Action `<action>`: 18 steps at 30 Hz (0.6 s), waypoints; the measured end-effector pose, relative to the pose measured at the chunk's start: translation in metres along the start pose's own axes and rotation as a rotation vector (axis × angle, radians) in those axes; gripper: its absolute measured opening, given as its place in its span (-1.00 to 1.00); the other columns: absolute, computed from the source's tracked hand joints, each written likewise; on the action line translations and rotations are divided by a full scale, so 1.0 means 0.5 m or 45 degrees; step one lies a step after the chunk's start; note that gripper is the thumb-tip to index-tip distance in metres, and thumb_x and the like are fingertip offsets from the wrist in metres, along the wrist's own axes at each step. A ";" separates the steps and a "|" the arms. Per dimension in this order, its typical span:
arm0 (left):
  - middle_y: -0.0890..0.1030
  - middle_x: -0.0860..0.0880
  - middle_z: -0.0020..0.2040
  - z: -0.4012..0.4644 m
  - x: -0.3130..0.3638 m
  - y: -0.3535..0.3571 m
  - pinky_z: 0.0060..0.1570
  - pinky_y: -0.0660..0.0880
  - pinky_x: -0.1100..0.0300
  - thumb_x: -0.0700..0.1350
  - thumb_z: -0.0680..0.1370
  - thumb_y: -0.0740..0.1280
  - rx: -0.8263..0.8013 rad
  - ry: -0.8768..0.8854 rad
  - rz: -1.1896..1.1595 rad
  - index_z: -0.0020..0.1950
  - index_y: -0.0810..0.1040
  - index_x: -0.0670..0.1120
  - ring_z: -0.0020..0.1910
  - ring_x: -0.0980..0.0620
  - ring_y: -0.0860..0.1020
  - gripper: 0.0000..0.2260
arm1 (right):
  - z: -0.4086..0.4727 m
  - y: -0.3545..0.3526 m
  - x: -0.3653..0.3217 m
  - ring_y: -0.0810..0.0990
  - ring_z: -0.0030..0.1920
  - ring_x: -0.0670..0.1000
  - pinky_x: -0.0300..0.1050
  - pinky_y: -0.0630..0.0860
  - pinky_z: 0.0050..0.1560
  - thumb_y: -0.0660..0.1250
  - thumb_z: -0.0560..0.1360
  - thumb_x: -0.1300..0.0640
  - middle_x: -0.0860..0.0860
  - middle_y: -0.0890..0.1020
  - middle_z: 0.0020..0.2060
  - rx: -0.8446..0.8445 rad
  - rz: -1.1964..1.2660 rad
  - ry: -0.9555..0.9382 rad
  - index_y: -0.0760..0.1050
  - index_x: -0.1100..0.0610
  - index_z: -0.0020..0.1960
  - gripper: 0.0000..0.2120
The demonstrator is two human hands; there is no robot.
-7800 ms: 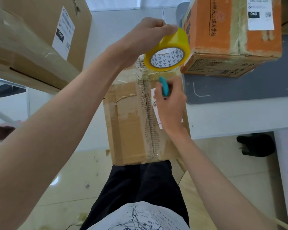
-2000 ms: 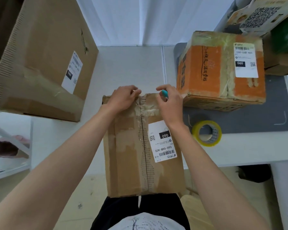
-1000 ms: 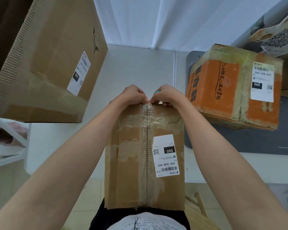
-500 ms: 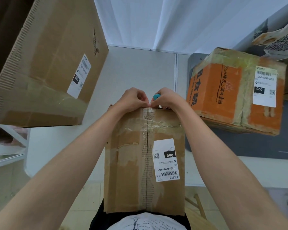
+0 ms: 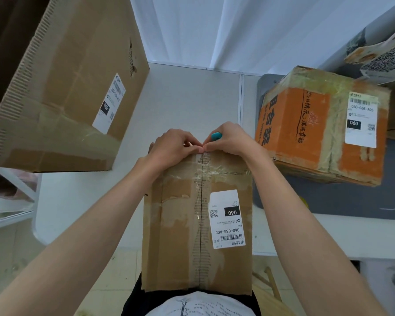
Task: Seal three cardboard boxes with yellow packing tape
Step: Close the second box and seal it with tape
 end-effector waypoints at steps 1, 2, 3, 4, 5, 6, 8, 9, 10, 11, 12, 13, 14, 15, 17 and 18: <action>0.68 0.11 0.11 -0.002 0.002 0.000 -0.19 0.37 0.26 0.20 0.54 0.42 -0.004 -0.005 0.042 0.15 0.71 0.12 0.05 0.14 0.54 -0.73 | -0.002 0.002 -0.003 0.61 -0.04 0.03 0.00 0.63 0.10 0.51 0.47 -0.08 0.02 0.66 -0.04 0.004 -0.041 0.000 0.69 0.00 0.14 -0.71; 0.68 0.11 0.13 -0.003 0.004 -0.001 -0.21 0.33 0.26 0.22 0.54 0.40 -0.008 -0.007 0.088 0.17 0.71 0.13 0.04 0.15 0.52 -0.71 | -0.004 0.005 -0.006 0.62 -0.02 0.05 0.03 0.62 0.12 0.52 0.47 -0.09 0.02 0.66 -0.03 0.010 -0.078 0.000 0.69 0.01 0.15 -0.69; 0.67 0.11 0.15 -0.004 0.006 -0.002 -0.19 0.33 0.22 0.24 0.54 0.38 -0.010 -0.011 0.125 0.19 0.70 0.14 0.04 0.14 0.51 -0.69 | -0.003 0.007 -0.009 0.62 -0.01 0.06 0.05 0.62 0.13 0.52 0.47 -0.10 0.03 0.66 -0.03 0.018 -0.107 -0.003 0.69 0.01 0.15 -0.69; 0.68 0.09 0.15 -0.004 0.007 -0.003 -0.14 0.34 0.18 0.26 0.54 0.36 -0.009 -0.015 0.149 0.19 0.69 0.15 0.06 0.11 0.52 -0.68 | -0.003 0.008 -0.011 0.62 0.00 0.06 0.07 0.62 0.13 0.51 0.47 -0.10 0.03 0.66 -0.02 0.022 -0.130 -0.007 0.70 0.00 0.15 -0.69; 0.68 0.08 0.16 -0.005 0.008 -0.004 -0.10 0.35 0.16 0.28 0.54 0.35 -0.005 -0.013 0.164 0.20 0.69 0.15 0.09 0.08 0.55 -0.66 | -0.003 0.008 -0.010 0.61 0.00 0.06 0.07 0.62 0.13 0.51 0.48 -0.10 0.03 0.67 0.00 0.023 -0.148 -0.011 0.70 -0.01 0.15 -0.71; 0.68 0.07 0.16 -0.006 0.008 -0.004 -0.07 0.35 0.15 0.28 0.55 0.33 0.001 -0.002 0.177 0.20 0.68 0.15 0.12 0.04 0.57 -0.66 | -0.004 0.008 -0.007 0.61 0.01 0.06 0.07 0.62 0.13 0.50 0.49 -0.09 0.03 0.67 0.02 0.027 -0.167 -0.016 0.69 -0.03 0.17 -0.71; 0.69 0.06 0.17 -0.010 0.008 -0.003 -0.02 0.34 0.15 0.26 0.58 0.32 0.021 0.031 0.212 0.22 0.68 0.13 0.16 0.01 0.58 -0.67 | -0.006 0.011 -0.002 0.60 0.02 0.05 0.04 0.61 0.12 0.48 0.51 -0.10 0.01 0.67 0.05 0.044 -0.198 -0.022 0.68 -0.05 0.19 -0.71; 0.69 0.06 0.17 -0.012 0.007 -0.001 0.00 0.33 0.15 0.24 0.59 0.32 0.031 0.045 0.226 0.22 0.69 0.13 0.16 0.01 0.58 -0.68 | -0.005 0.014 0.001 0.59 0.01 0.04 0.02 0.60 0.09 0.47 0.51 -0.11 0.00 0.67 0.05 0.056 -0.207 -0.021 0.68 -0.05 0.20 -0.71; 0.70 0.06 0.16 -0.013 0.007 0.000 0.02 0.33 0.15 0.22 0.60 0.32 0.041 0.052 0.231 0.21 0.69 0.12 0.16 0.01 0.58 -0.70 | -0.004 0.018 0.003 0.58 0.01 0.03 -0.01 0.58 0.05 0.48 0.51 -0.11 -0.01 0.67 0.05 0.073 -0.215 -0.018 0.68 -0.05 0.19 -0.70; 0.70 0.06 0.15 -0.013 0.007 0.002 0.04 0.33 0.14 0.20 0.60 0.33 0.051 0.053 0.224 0.19 0.70 0.11 0.15 0.01 0.59 -0.71 | -0.002 0.023 0.004 0.58 0.02 0.04 -0.03 0.55 0.01 0.49 0.49 -0.12 -0.01 0.67 0.04 0.094 -0.224 -0.009 0.68 -0.05 0.18 -0.70; 0.70 0.06 0.13 -0.012 0.007 0.004 0.06 0.35 0.12 0.19 0.59 0.34 0.057 0.047 0.207 0.17 0.71 0.10 0.14 0.01 0.59 -0.73 | 0.000 0.027 0.004 0.59 0.03 0.05 -0.04 0.51 -0.02 0.50 0.48 -0.12 -0.01 0.67 0.04 0.114 -0.229 -0.001 0.68 -0.04 0.18 -0.69; 0.71 0.06 0.11 -0.010 0.007 0.006 0.09 0.38 0.10 0.17 0.58 0.37 0.056 0.032 0.179 0.14 0.72 0.09 0.13 0.01 0.60 -0.74 | 0.002 0.031 0.003 0.59 0.05 0.06 -0.04 0.49 -0.02 0.51 0.47 -0.11 -0.01 0.67 0.05 0.130 -0.225 0.006 0.68 -0.03 0.18 -0.68; 0.71 0.05 0.09 -0.006 0.007 0.007 0.10 0.43 0.08 0.17 0.57 0.39 0.048 0.012 0.150 0.12 0.72 0.08 0.11 0.01 0.60 -0.75 | 0.005 0.033 0.003 0.60 0.07 0.07 -0.03 0.49 0.00 0.53 0.46 -0.10 0.00 0.67 0.07 0.138 -0.214 0.012 0.67 -0.01 0.18 -0.66; 0.72 0.04 0.07 0.000 0.009 0.005 0.09 0.47 0.07 0.16 0.55 0.42 0.032 -0.011 0.126 0.10 0.73 0.06 0.08 0.02 0.60 -0.75 | 0.008 0.034 0.002 0.60 0.08 0.07 -0.03 0.49 0.02 0.53 0.45 -0.09 0.00 0.67 0.07 0.138 -0.197 0.020 0.66 0.00 0.19 -0.65; 0.72 0.03 0.03 0.010 0.013 0.000 0.04 0.52 0.09 0.13 0.53 0.46 -0.006 -0.049 0.091 0.07 0.74 0.03 0.02 0.05 0.60 -0.77 | 0.011 0.031 -0.001 0.60 0.07 0.07 -0.04 0.49 0.01 0.55 0.44 -0.06 0.01 0.67 0.06 0.135 -0.168 0.049 0.67 0.02 0.18 -0.65; 0.72 0.03 0.01 0.016 0.015 -0.002 0.02 0.54 0.10 0.11 0.52 0.48 -0.017 -0.061 0.082 0.05 0.75 0.02 -0.01 0.05 0.60 -0.79 | 0.014 0.029 -0.002 0.60 0.07 0.07 -0.05 0.48 0.00 0.56 0.43 -0.05 0.01 0.67 0.05 0.134 -0.155 0.069 0.67 0.03 0.17 -0.65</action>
Point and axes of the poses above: each hand's wrist, its own z-axis towards the middle knuckle, its own y-axis out of the palm, x = y × z, the point moved 1 cm from there along z, towards the middle knuckle
